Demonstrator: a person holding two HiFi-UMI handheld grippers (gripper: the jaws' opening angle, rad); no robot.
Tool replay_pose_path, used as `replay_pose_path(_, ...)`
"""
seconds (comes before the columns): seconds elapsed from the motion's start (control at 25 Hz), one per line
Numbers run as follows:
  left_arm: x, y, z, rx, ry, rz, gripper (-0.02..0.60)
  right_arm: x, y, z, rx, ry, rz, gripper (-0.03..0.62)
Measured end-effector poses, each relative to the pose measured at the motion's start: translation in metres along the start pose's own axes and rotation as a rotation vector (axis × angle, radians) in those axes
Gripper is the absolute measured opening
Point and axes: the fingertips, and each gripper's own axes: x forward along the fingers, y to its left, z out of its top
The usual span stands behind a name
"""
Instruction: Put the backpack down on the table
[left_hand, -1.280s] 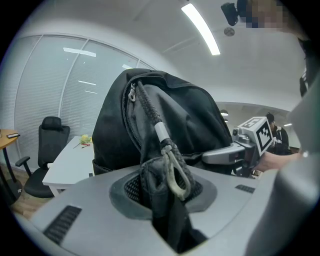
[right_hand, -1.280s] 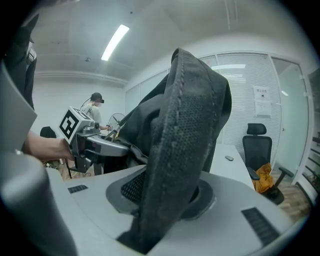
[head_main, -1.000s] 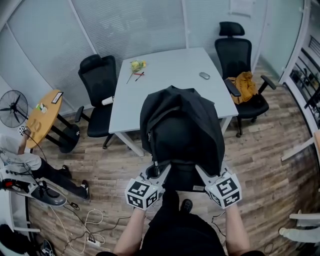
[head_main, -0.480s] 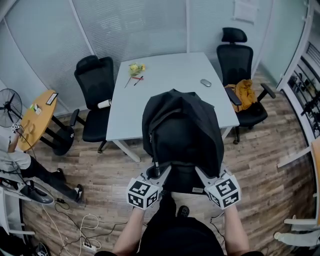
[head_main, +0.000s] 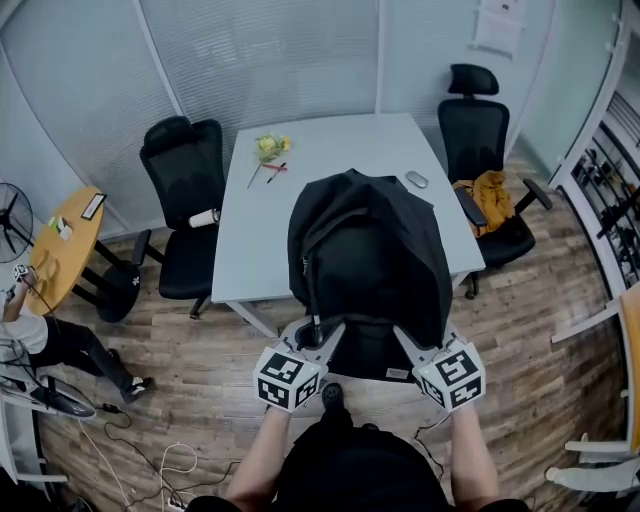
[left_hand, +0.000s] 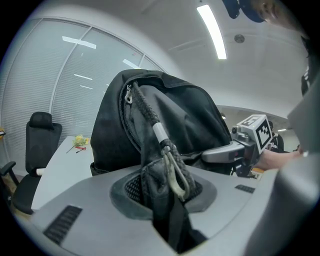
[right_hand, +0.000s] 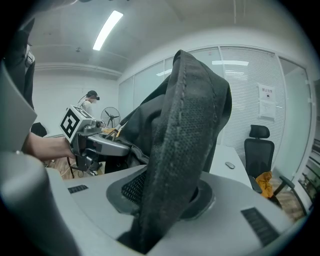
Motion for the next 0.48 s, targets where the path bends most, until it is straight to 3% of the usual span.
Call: replay_pose_path(0.48,0.009,0.055,0.016,0.031,-0.004,-0.039,0.104,0.049,-0.003,0.024,0.008,-0.005,-0.025,0.112)
